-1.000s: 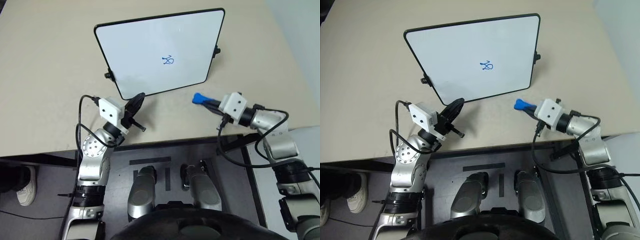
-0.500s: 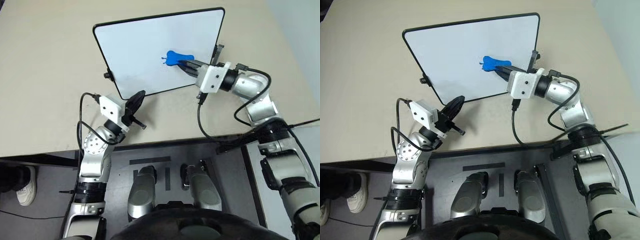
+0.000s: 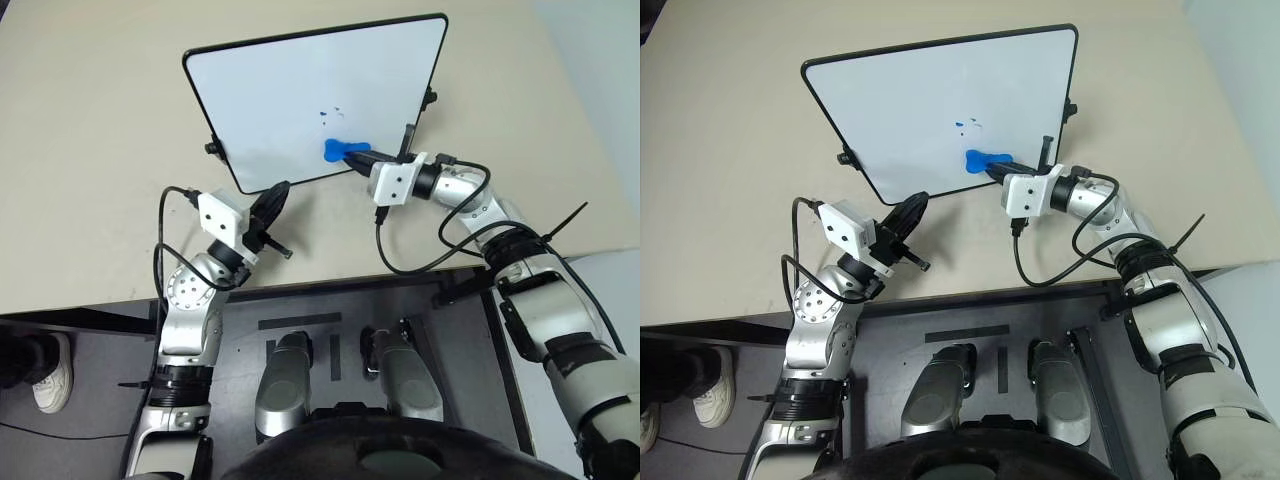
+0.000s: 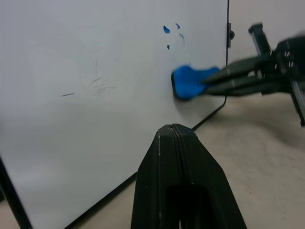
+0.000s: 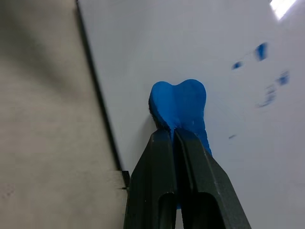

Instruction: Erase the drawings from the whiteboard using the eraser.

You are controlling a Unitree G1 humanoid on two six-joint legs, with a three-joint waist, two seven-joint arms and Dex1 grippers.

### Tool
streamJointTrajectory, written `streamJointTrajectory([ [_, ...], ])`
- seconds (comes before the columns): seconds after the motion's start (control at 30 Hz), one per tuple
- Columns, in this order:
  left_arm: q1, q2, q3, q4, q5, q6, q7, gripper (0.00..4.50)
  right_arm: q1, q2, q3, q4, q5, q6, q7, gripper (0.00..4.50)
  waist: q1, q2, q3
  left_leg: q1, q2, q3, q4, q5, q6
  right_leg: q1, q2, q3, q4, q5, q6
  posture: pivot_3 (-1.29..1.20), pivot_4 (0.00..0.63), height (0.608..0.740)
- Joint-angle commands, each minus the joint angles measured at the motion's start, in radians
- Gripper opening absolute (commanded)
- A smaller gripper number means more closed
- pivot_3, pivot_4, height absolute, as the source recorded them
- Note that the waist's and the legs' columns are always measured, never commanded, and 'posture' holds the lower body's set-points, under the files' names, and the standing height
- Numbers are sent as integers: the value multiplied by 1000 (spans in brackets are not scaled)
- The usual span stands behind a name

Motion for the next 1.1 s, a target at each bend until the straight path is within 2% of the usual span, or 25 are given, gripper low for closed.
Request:
streamJointTrajectory([
  [0.03,-12,3,5,-35,2,-14,1,0,-77,-8,-24,2,-29,-26,-108,42,0,0,0,0,0,0,0,-1,-1,0,0,0,0,0,0,0,150,740],
  [0.33,-24,2,1,-28,1,-12,-4,0,-123,-32,-40,-31,-99,-65,-301,42,-5,1,1,-1,0,0,0,-1,-2,-4,0,0,4,2,-3,0,150,740],
  [0.77,-23,1,-1,-42,5,-10,4,0,-61,33,36,129,-148,-18,-319,42,-8,1,0,2,0,0,0,-3,-6,-2,0,0,4,5,-4,0,150,740],
  [1.1,-28,7,4,-41,6,-10,5,0,-116,44,35,124,-151,-51,-373,42,-10,1,1,1,1,0,-1,-5,-9,-4,0,0,2,7,-5,0,150,740],
])
